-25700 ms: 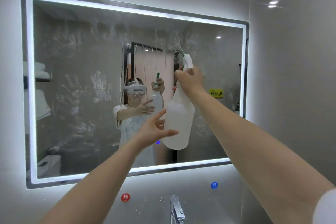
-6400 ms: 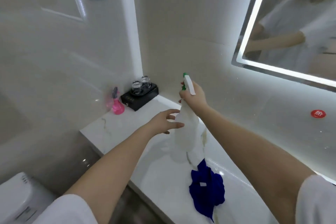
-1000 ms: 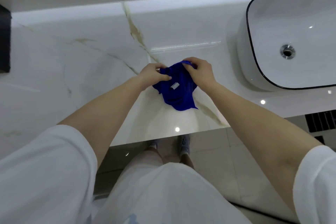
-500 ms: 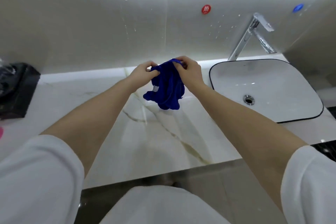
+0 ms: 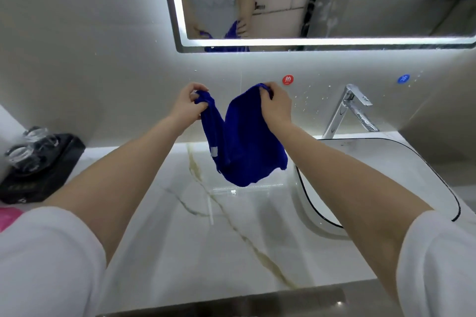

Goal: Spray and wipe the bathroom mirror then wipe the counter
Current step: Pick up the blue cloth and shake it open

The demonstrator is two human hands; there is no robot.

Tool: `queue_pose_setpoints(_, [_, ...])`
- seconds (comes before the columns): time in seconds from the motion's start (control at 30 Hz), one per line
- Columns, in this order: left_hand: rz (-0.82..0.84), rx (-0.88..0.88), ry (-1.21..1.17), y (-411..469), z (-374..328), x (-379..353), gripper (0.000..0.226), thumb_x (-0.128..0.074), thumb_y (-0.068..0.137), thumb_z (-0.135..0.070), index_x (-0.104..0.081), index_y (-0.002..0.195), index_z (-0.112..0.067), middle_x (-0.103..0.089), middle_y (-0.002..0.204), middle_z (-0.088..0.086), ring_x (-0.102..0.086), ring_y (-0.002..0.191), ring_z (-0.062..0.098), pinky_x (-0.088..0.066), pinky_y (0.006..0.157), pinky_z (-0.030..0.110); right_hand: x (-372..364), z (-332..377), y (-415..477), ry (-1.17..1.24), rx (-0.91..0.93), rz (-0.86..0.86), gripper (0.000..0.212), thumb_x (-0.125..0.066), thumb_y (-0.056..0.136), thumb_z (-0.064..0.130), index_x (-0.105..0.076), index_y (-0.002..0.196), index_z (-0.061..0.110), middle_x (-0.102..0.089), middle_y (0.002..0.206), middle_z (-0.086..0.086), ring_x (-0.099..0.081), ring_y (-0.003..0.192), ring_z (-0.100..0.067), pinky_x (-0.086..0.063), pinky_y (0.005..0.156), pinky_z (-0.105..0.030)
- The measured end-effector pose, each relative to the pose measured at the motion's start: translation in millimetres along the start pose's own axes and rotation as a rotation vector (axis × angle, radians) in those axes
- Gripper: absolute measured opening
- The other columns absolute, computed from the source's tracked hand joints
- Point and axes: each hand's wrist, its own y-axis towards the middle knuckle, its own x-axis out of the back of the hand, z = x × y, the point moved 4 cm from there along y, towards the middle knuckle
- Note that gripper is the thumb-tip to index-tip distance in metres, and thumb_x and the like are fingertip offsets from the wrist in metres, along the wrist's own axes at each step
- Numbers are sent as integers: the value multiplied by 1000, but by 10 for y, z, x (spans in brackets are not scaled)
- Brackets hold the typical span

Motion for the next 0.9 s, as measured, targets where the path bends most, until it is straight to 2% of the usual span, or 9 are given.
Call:
queue_pose_setpoints(0.2, [-51, -1, 14, 7, 12, 284, 33, -54, 89, 5, -51, 113, -18, -63, 106, 9, -61, 94, 22, -56, 73, 29, 79, 5, 116, -34, -21, -57, 29, -37, 103, 16, -55, 123, 8, -61, 116, -7, -52, 99, -17, -35, 80, -20])
queue_pose_setpoints(0.37, [-171, 27, 37, -22, 235, 619, 35, -47, 88, 9, -51, 111, -17, -58, 105, 8, -59, 85, 18, -56, 71, 34, 79, -292, 54, -143, -115, -75, 30, -36, 102, 16, -57, 122, 7, -62, 116, -9, -52, 99, -19, -32, 76, -19])
queue_pose_setpoints(0.47, [-300, 79, 78, -27, 442, 863, 37, -48, 86, 4, -53, 108, -26, -58, 109, 8, -60, 95, 24, -55, 84, 45, 18, -429, -3, -192, -159, -59, 30, -38, 100, 15, -60, 118, 8, -64, 109, -9, -53, 93, -17, -32, 73, -19])
queue_pose_setpoints(0.53, [-331, 93, 91, -40, 504, 910, 35, -50, 86, -1, -52, 109, -28, -57, 111, 8, -58, 97, 25, -53, 88, 43, -70, -433, -37, -202, -158, -28, 29, -41, 96, 15, -63, 114, 11, -65, 104, -5, -57, 93, -19, -36, 73, -23])
queue_pose_setpoints(0.63, [-282, 108, 90, -85, 569, 808, 35, -55, 85, -3, -51, 110, -29, -58, 107, 3, -59, 101, 24, -54, 88, 45, -261, -403, -149, -210, -160, 62, 26, -44, 90, 20, -68, 98, 14, -68, 91, -2, -58, 84, -20, -38, 68, -27])
queue_pose_setpoints(0.73, [-201, 144, 75, -214, 741, 625, 36, -58, 84, -1, -52, 109, -27, -58, 104, 2, -60, 102, 25, -56, 84, 43, -466, -460, -350, -233, -168, 133, 27, -44, 85, 23, -69, 83, 12, -68, 79, -8, -61, 78, -28, -42, 63, -32])
queue_pose_setpoints(0.8, [-160, 189, 109, -341, 944, 486, 35, -59, 83, -1, -54, 109, -24, -59, 102, 3, -60, 99, 24, -56, 83, 40, -598, -594, -532, -244, -208, 178, 26, -45, 84, 25, -69, 80, 15, -69, 75, -7, -63, 75, -26, -49, 65, -33])
queue_pose_setpoints(0.9, [-66, 276, 205, -537, 1316, 274, 32, -64, 81, -4, -56, 105, -24, -60, 95, 4, -62, 96, 27, -55, 85, 42, -810, -826, -806, -247, -261, 292, 23, -48, 85, 28, -69, 84, 19, -70, 79, -4, -62, 71, -21, -51, 68, -33])
